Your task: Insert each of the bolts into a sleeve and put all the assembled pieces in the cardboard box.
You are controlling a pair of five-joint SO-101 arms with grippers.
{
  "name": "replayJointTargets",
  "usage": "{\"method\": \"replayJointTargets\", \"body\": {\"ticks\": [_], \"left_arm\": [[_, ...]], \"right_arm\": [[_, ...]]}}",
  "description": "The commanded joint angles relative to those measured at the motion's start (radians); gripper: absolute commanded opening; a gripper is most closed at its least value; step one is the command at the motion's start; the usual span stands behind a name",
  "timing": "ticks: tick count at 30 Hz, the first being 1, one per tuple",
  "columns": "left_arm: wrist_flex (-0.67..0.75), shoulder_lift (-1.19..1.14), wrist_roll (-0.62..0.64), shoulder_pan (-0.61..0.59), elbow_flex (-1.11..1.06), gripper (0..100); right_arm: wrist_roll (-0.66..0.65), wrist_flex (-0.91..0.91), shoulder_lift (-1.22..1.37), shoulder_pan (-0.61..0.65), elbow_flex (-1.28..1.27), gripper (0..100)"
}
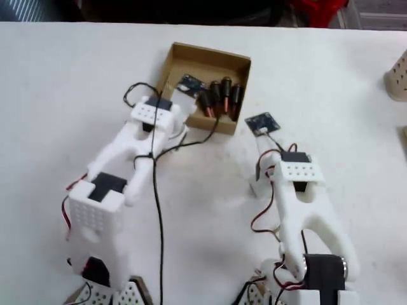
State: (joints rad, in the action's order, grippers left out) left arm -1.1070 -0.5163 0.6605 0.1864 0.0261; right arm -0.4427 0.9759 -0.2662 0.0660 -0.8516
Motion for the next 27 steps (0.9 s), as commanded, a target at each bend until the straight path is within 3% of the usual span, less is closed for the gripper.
{"method": "replayJointTargets", "body": {"ticks": [1,6,13,27], "left_arm": [[-0.02,0.068,-0.092,-0.101,0.02,2],[-0.015,0.07,-0.158,-0.166,0.029,2],[0.011,0.07,-0.164,-0.171,0.02,2],[0.046,0.07,-0.166,-0.255,0.02,2]], "right_arm": [[-0.002,-0.005,-0.047,0.077,0.012,1.6],[0.078,-0.004,-0.108,0.179,0.006,1.6],[0.14,-0.028,-0.265,0.374,-0.032,1.6],[0.141,-0.59,-0.232,0.389,-0.141,1.6]]}}
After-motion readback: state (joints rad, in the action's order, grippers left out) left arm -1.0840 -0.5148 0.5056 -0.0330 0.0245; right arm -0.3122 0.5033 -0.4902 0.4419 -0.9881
